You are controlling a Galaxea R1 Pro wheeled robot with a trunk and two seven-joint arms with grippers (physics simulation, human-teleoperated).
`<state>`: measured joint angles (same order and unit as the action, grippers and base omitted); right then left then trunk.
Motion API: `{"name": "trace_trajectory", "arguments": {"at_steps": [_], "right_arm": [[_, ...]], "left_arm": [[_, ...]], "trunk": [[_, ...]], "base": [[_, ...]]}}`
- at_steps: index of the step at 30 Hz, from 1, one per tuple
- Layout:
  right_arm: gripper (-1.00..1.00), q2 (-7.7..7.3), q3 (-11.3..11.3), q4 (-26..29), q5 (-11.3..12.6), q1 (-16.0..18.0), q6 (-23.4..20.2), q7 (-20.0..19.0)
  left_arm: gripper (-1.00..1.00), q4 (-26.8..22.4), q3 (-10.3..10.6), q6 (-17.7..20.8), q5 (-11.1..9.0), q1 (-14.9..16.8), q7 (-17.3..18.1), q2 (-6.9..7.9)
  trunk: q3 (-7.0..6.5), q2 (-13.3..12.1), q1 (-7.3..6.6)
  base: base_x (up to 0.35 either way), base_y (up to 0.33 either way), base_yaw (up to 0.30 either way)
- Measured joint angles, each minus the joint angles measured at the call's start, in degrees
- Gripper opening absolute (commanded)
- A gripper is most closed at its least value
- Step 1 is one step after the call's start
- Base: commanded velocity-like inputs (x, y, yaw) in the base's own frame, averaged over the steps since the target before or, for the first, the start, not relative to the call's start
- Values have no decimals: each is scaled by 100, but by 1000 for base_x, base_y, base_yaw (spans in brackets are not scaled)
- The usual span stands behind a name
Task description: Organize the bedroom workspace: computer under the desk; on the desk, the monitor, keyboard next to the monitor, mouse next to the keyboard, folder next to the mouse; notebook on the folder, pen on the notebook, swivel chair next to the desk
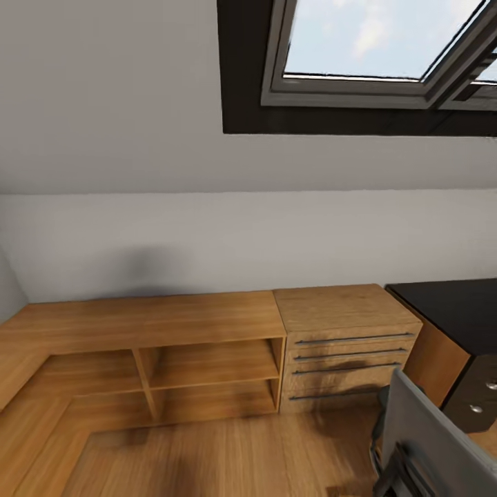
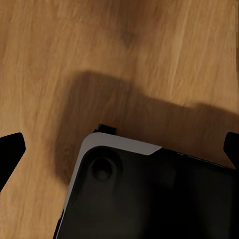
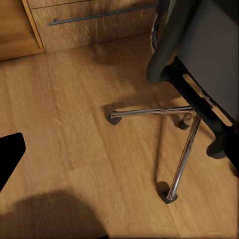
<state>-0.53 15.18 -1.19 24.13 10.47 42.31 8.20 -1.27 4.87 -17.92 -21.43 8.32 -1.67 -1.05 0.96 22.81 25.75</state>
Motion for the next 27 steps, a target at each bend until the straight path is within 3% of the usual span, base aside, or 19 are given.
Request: {"name": "trace_trajectory", "arguments": {"at_steps": [5,11,27], "right_arm": [[100,-2,2,0,0,0,-1,1],[100,6,6,0,-4,-1,-1,0],[100,7,6,0,-2,-1,0,2]], "left_arm": [[100,-3,-4,-2,4,0,6,-13],[100,-7,-12,-8,-4,-1,1,-233],[100,-5,-9,0,-7,0,-2,-296]], "trunk": [[11,-1,0],[15,-1,0],[15,-1,0]], "base": [[0,0,-238],[0,0,-243],[0,0,-247]]}}
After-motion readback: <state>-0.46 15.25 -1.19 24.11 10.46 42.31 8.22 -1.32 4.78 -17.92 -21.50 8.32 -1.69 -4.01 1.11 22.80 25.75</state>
